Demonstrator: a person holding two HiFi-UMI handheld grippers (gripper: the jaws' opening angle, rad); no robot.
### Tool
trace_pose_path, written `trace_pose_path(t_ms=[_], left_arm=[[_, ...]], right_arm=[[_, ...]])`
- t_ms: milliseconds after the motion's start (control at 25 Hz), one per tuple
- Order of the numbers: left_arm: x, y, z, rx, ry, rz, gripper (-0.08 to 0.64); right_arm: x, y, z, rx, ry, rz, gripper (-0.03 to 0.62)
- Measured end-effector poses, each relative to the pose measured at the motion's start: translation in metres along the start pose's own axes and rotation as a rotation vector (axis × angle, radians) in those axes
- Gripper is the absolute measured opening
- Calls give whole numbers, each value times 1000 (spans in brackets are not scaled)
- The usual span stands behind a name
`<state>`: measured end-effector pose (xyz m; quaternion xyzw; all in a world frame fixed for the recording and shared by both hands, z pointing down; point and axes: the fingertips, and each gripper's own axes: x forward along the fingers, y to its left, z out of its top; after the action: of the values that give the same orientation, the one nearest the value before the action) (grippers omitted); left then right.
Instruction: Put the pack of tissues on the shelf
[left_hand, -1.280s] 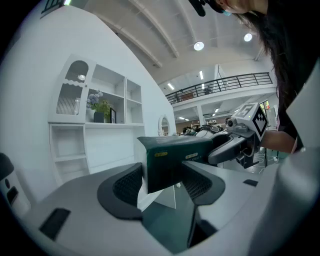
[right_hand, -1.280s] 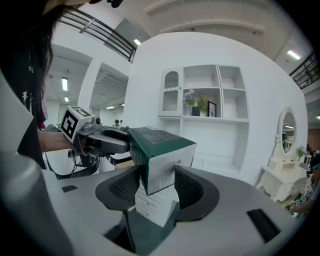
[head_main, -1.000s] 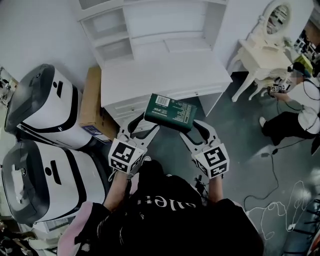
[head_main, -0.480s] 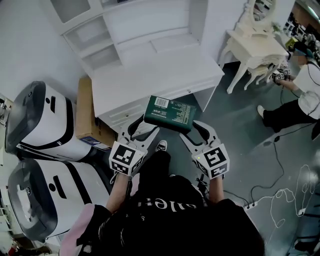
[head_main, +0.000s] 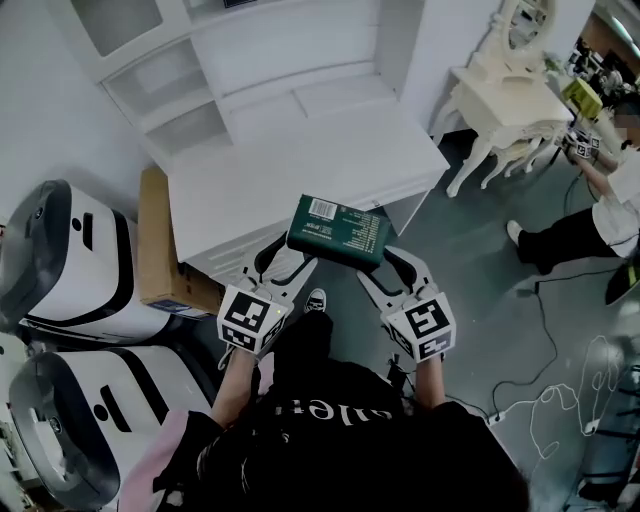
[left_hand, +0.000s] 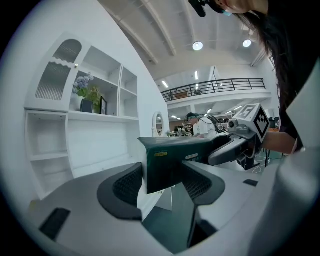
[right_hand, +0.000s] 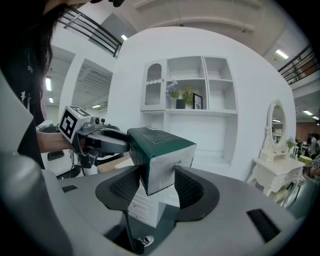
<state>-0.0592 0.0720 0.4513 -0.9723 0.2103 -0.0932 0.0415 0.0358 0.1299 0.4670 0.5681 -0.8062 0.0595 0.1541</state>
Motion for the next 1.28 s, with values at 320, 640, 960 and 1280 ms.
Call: trace_pose_path(t_ms=[320, 640, 960, 1280], left_arm=[[57, 103, -5, -33, -13, -10, 245], [104, 194, 2, -42, -62, -8, 245], [96, 200, 24, -14, -90, 8, 245], [128, 228, 35, 2, -113, -20, 245]], right_arm=[[100, -51, 34, -1, 41, -7, 235], [186, -93, 71, -25, 44, -19, 235], [183, -91, 94, -49, 11, -22, 235], [207, -122, 108, -55, 1, -57, 235]])
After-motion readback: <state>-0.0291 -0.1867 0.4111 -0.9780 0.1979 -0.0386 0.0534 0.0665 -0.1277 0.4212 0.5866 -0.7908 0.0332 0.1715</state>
